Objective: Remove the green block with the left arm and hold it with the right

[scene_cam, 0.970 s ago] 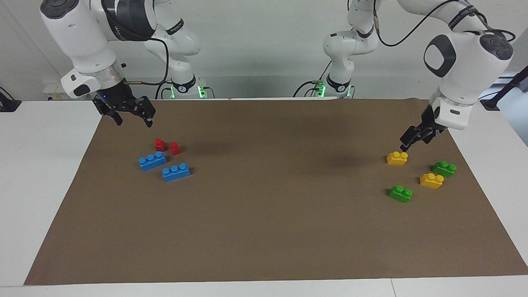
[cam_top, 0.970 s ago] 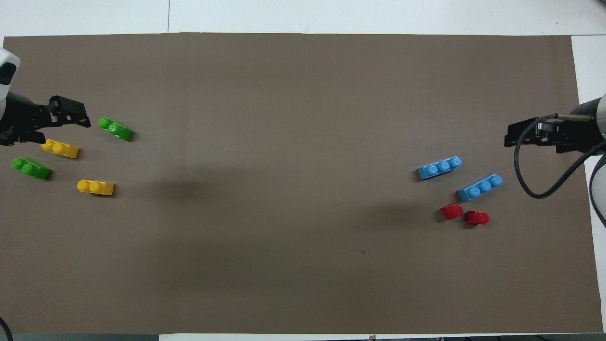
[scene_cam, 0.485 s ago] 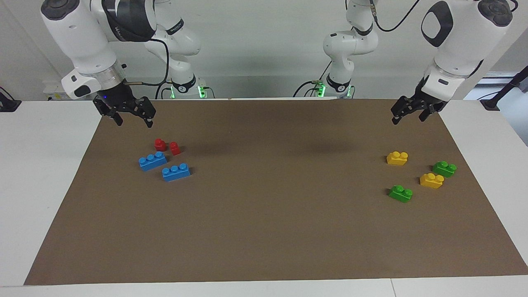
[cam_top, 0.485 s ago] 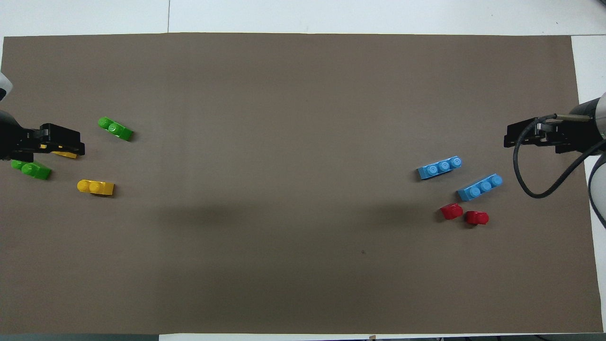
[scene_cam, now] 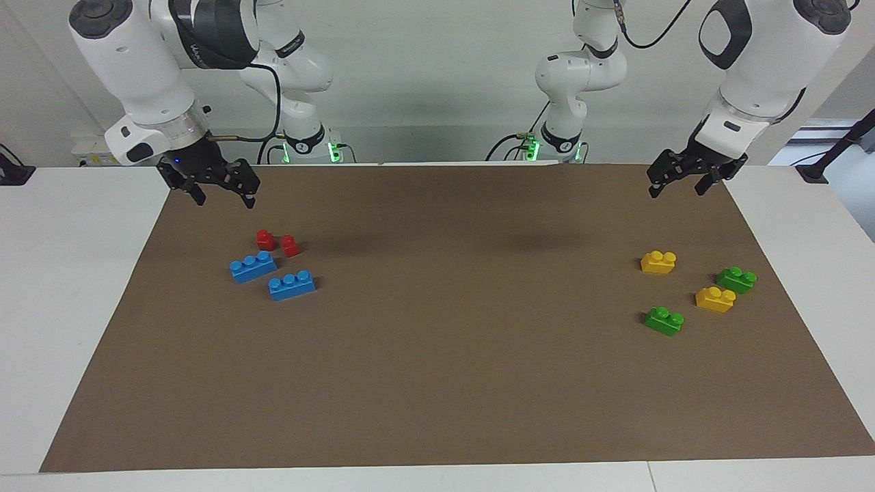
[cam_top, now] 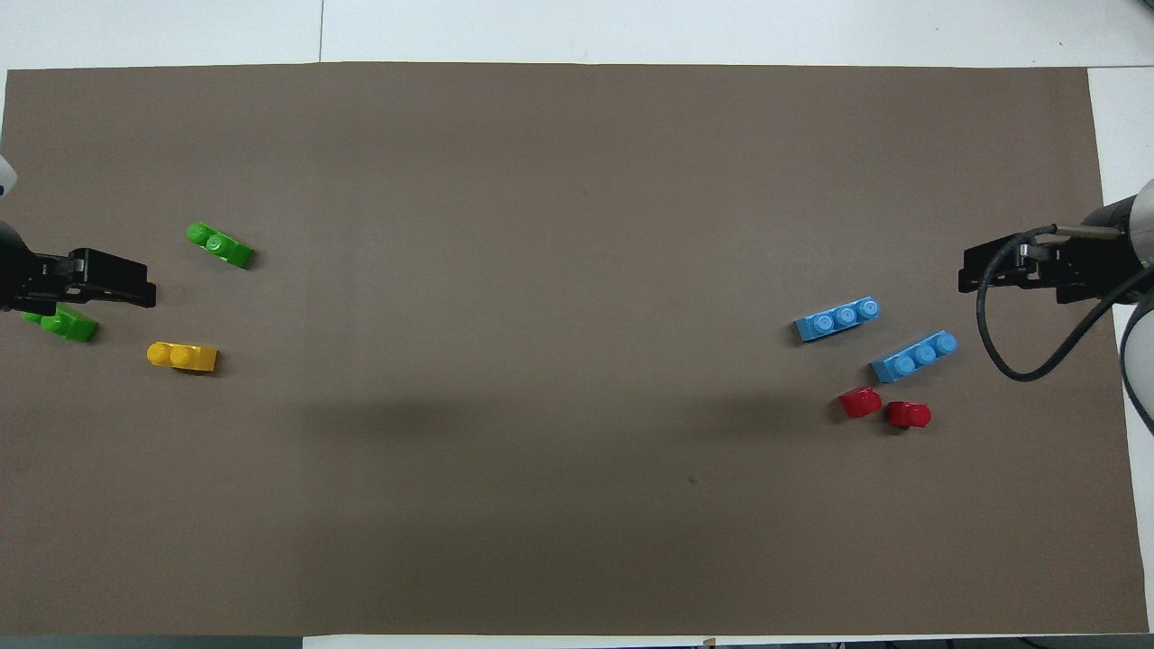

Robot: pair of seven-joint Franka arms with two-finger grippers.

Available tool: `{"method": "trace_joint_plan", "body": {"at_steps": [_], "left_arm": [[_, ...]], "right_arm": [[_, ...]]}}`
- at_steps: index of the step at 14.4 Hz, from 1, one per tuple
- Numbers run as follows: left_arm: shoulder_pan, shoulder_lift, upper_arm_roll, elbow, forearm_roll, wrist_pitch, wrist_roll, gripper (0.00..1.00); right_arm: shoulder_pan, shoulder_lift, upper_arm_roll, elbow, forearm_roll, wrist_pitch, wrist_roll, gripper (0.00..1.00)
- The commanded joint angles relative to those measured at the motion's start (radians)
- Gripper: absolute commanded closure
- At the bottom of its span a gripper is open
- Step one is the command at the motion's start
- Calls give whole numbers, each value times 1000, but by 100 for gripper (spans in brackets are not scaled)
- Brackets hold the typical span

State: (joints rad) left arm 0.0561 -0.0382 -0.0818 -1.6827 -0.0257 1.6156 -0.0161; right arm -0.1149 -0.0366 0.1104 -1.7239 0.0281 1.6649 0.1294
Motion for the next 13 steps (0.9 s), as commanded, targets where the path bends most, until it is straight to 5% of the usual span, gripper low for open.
{"method": "trace_joint_plan", "body": {"at_steps": [1, 13], "left_arm": [[-9, -20, 7, -15, 20, -11, 18, 0], [-9, -20, 7, -17, 20, -8, 16, 0]], "right_arm": [[-9, 4, 11, 12, -37, -19, -25, 0], [-11, 6, 11, 15, -48, -20, -70, 0]]}}
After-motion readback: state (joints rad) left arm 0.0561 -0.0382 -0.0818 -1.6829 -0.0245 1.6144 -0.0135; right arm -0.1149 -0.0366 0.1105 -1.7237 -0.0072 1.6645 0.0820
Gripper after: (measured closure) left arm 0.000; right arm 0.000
